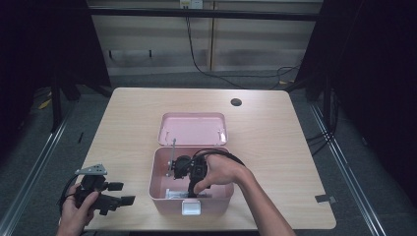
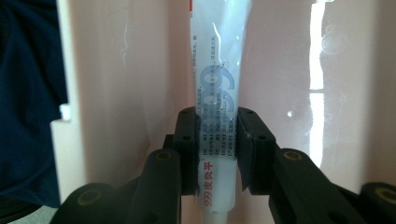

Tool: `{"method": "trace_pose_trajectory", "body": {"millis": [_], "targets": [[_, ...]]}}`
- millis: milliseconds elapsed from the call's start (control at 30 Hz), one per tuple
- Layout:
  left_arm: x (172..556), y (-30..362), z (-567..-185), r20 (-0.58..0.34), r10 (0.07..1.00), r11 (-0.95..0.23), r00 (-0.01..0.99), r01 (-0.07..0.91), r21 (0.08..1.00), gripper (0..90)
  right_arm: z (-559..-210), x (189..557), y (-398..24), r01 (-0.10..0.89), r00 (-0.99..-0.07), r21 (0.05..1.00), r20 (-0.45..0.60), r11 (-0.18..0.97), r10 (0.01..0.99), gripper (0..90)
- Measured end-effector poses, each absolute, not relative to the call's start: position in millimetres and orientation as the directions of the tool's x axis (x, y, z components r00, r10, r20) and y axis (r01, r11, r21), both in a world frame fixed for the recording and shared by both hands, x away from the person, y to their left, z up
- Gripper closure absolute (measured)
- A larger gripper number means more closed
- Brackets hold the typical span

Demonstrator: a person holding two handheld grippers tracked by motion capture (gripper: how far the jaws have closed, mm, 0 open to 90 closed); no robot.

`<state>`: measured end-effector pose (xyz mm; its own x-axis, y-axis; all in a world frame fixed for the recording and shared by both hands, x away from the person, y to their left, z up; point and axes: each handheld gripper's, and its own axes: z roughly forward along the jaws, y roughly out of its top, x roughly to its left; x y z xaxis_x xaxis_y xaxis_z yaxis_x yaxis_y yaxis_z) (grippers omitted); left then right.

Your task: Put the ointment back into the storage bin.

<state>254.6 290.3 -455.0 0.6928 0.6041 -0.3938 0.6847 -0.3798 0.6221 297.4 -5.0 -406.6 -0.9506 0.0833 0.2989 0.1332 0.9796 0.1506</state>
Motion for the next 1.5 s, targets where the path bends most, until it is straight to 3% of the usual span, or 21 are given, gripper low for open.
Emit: {"method": "trace_pose_trajectory", "body": {"millis": [1500], "targets": [[254,291,-455,-0.394,0.607,-0.375,0.690,0.686,0.623,16.5,-442,299,13,0.076,-0.936,0.125,0.352,0.989,0.028,71.2]]}}
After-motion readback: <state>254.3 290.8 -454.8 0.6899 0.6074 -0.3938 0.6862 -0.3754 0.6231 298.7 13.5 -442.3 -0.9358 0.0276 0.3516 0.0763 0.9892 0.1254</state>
